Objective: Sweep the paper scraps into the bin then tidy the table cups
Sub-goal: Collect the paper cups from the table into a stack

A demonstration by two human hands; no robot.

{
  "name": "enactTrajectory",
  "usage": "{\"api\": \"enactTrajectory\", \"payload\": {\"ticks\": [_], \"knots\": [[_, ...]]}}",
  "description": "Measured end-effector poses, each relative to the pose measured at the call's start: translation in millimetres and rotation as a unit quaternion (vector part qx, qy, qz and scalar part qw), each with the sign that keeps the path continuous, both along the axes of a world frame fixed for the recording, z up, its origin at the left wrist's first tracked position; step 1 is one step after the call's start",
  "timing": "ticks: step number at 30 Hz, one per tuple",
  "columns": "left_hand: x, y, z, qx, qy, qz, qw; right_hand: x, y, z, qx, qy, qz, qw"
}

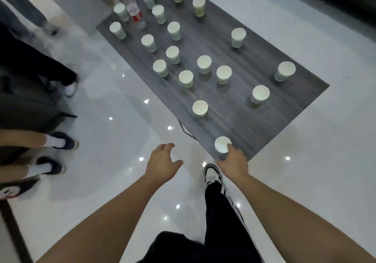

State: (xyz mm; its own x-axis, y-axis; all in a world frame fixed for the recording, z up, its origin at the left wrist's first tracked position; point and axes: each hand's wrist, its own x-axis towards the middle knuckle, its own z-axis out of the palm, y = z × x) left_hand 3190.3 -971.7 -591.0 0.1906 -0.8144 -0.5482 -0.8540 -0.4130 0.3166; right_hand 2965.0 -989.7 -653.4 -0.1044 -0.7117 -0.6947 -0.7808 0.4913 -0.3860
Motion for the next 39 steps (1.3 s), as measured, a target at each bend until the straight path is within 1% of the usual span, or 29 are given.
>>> {"api": "enactTrajectory", "payload": {"ticks": [2, 4, 7, 10, 13, 15, 18, 22, 24, 26, 29, 31, 33, 35, 37, 39], "knots": [[-3.7, -25.4, -15.5, 0.007, 0.007, 0.001, 1.0, 4.5, -21.3, -20.2, 0.011, 0.018, -0.016, 1.0], [-7.8, -45.1, -29.9, 0.019, 0.014, -0.008, 1.0, 9.8, -36.3, -39.1, 0.021, 0.049, -0.001, 0.999], [-12.6, -73.7, -51.7, 0.023, 0.013, -0.017, 1.0, 19.1, -49.7, -67.1, 0.009, 0.082, 0.03, 0.996], [-20.6, -101.5, -71.9, -0.006, 0.011, -0.044, 0.999, 24.5, -55.6, -89.5, 0.005, 0.093, 0.041, 0.995], [-34.2, -132.3, -91.3, -0.064, 0.019, -0.1, 0.993, 24.3, -57.7, -103.5, 0.008, 0.088, 0.024, 0.996], [-45.4, -154.9, -104.5, -0.083, -0.002, -0.147, 0.986, 22.4, -58.9, -107.8, 0.015, 0.079, -0.015, 0.997], [-59.1, -188.1, -125.9, -0.061, -0.033, -0.226, 0.972, 20.0, -66.2, -107.9, 0.016, 0.06, -0.116, 0.991], [-57.7, -229.4, -146.8, 0.037, -0.031, -0.329, 0.943, 23.2, -94.6, -95.9, -0.051, 0.052, -0.222, 0.972], [-47.1, -245.3, -144.0, 0.044, -0.008, -0.352, 0.935, 27.1, -117.6, -84.9, -0.097, 0.057, -0.248, 0.962], [-33.2, -259.7, -131.2, 0.003, 0.023, -0.346, 0.938, 32.6, -146.0, -73.2, -0.127, 0.056, -0.268, 0.954], [-12.9, -285.1, -105.7, -0.135, 0.072, -0.286, 0.946, 45.8, -197.8, -57.7, -0.151, 0.05, -0.279, 0.947], [-3.2, -308.7, -92.5, -0.207, 0.077, -0.239, 0.946, 54.0, -235.9, -50.1, -0.176, 0.053, -0.272, 0.945], [5.5, -333.1, -86.2, -0.226, 0.065, -0.204, 0.95, 58.4, -272.5, -46.2, -0.209, 0.071, -0.267, 0.938], [12.6, -352.5, -88.1, -0.224, 0.063, -0.197, 0.952, 58.4, -303.4, -47.7, -0.228, 0.087, -0.258, 0.935], [18.0, -365.8, -96.9, -0.206, 0.067, -0.213, 0.953, 55.0, -327.6, -56.1, -0.216, 0.102, -0.236, 0.942], [22.9, -371.8, -109.0, -0.186, 0.06, -0.24, 0.951, 50.5, -342.1, -70.3, -0.188, 0.128, -0.183, 0.957]]}}
